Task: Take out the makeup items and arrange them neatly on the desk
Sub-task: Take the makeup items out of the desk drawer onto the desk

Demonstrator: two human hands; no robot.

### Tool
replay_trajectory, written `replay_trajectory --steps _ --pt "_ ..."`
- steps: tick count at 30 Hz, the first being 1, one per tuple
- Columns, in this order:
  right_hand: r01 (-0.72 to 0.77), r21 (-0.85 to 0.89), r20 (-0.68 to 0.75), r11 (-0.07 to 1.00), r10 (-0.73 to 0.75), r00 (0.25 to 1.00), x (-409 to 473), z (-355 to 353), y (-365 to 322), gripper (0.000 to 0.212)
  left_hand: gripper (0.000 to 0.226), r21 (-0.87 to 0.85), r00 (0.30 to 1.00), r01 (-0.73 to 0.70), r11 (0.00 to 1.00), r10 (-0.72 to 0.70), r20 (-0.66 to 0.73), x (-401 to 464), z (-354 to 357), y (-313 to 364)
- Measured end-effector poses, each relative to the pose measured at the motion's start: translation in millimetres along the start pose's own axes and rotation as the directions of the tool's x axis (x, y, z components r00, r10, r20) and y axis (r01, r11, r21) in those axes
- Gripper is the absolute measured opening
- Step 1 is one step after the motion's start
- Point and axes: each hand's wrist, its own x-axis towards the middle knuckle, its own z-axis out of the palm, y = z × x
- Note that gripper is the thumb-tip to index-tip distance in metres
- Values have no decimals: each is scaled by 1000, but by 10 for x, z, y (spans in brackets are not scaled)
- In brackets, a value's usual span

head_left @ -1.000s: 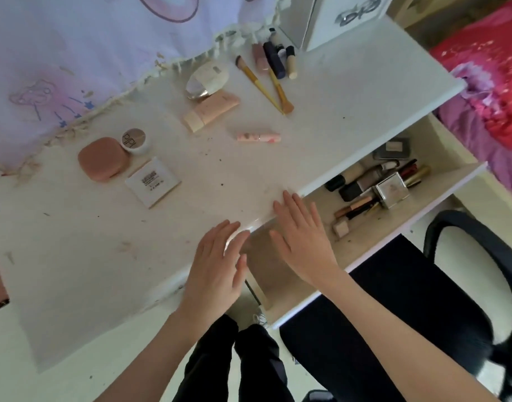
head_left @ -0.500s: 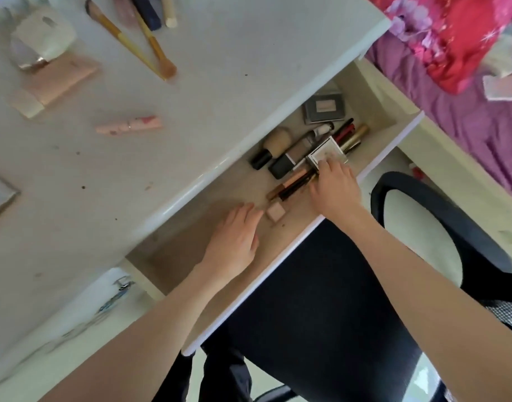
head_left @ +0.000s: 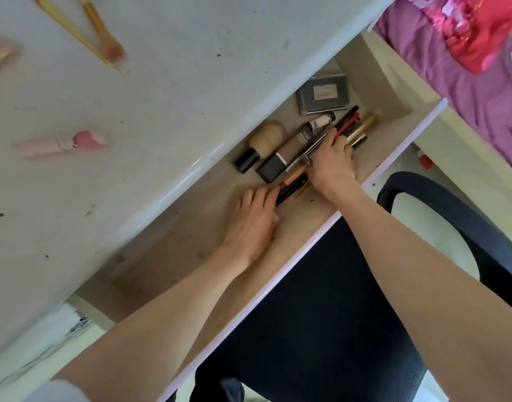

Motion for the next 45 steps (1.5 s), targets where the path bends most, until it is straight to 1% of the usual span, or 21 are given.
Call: replay_trajectory --steps 3,5,9,10,16,19,22,25,27,29,30,32,33,34,36,38,41,43,45 --pt "0 7 -6 1000 0 1000 36 12 -15 77 60 -74 996 86 994 -85 14 88 0 38" --pt "13 -10 14 1000 -13 1000 37 6 -19 76 56 -71 987 158 985 -156 22 144 4 85" --pt "47 -1 86 999 -47 995 15 -32 -26 92 37 8 967 251 968 -250 -36 215 19 215" --pt "59 -1 99 998 -58 993 9 -40 -23 94 35 27 964 263 964 -261 -46 231 23 234" --pt "103 2 73 995 -103 992 -47 -65 30 83 39 90 952 303 949 -296 -74 265 42 254" --pt "112 11 94 994 -113 989 -77 -87 29 83 35 143 963 269 952 -261 -72 227 63 201" --pt "112 23 99 993 -114 989 -98 -96 17 83 29 158 971 234 959 -223 -81 205 55 165" --pt "113 30 90 993 -115 989 -127 -101 18 82 31 157 978 208 966 -205 -35 193 38 145" --pt "110 50 73 993 -113 991 -147 -117 20 81 31 112 977 210 971 -211 0 195 -3 128" --pt "100 102 41 990 -105 994 -173 -142 17 79 29 17 971 231 973 -231 59 183 -72 111" --pt "91 139 23 986 -95 995 -194 -158 13 79 27 -77 962 263 962 -255 100 163 -115 99" --pt "77 221 -12 972 -76 997 -261 -184 3 80 23 -318 938 337 886 -285 198 86 -211 60" --pt "75 263 -32 962 -69 997 -303 -194 -2 81 23 -409 935 345 845 -270 231 33 -255 35" --pt "70 314 -50 947 -57 997 -352 -204 -6 81 22 -458 938 333 824 -237 254 -27 -299 13" --pt "47 444 -68 895 -19 998 -467 -230 -19 84 20 -498 943 298 814 -170 285 -163 -387 -22" --pt "21 550 -69 835 20 997 -588 -264 -47 87 17 -523 947 284 804 -149 284 -293 -495 -54" --pt "-16 655 -40 756 56 998 -758 -330 -138 87 13 -584 954 284 760 -164 250 -468 -705 -118" --pt "-37 712 -12 702 64 998 -859 -383 -233 88 12 -621 962 269 736 -177 207 -558 -865 -153" --pt "-39 764 -5 645 67 998 -940 -454 -346 92 10 -646 970 239 725 -206 127 -621 -1022 -182"
